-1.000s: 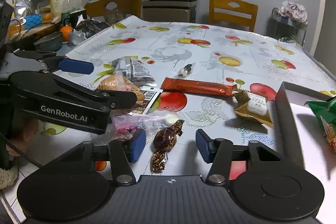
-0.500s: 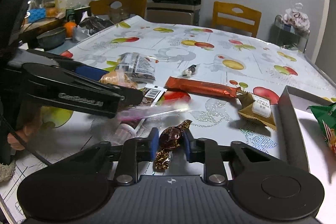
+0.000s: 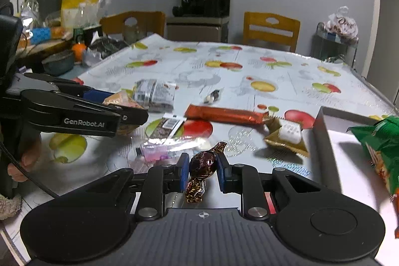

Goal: Organize snacks
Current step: 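Grasp the brown cookie packet with the left tool while the right tool grasps wrapped chocolates, then carry the cookie packet and chocolates over the gray box with both tools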

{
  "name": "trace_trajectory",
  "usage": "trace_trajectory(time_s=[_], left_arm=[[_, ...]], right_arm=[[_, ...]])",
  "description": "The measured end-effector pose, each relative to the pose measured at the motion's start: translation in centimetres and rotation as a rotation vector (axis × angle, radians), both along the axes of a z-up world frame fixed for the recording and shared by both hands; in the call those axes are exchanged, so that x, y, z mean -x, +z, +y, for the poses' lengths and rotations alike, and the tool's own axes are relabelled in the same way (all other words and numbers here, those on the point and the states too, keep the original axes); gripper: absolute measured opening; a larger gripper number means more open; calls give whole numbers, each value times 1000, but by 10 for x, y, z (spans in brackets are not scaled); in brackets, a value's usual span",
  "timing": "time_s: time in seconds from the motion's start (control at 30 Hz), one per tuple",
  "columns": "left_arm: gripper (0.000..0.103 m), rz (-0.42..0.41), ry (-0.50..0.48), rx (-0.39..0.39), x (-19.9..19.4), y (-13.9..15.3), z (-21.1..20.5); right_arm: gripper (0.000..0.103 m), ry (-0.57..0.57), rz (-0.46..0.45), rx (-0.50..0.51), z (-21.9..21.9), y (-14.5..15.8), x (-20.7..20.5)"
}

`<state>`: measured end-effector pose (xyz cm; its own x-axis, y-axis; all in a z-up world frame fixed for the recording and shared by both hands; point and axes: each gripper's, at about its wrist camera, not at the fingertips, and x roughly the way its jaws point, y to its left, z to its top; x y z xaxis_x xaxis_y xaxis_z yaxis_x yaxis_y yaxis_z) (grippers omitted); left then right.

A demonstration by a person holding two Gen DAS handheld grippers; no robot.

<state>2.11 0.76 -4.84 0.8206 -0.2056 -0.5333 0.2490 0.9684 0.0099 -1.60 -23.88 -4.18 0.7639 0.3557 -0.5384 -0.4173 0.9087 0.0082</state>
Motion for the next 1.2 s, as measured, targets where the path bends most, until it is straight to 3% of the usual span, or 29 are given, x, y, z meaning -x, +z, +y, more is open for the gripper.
trace_trajectory(time_s=[0.43, 1.0, 1.07, 1.2], left_arm=[[50, -82, -19, -36, 24, 38, -15], [47, -57, -52, -69, 18, 45, -44], [37, -57, -62, -68, 17, 48, -49], [37, -42, -72, -87, 12, 49, -61]], right_arm=[[25, 11, -61, -45, -17, 20, 8], [25, -18, -93, -87, -51, 30, 14], [25, -23, -98, -92, -56, 32, 14], [25, -39, -97, -103, -66, 32, 14]])
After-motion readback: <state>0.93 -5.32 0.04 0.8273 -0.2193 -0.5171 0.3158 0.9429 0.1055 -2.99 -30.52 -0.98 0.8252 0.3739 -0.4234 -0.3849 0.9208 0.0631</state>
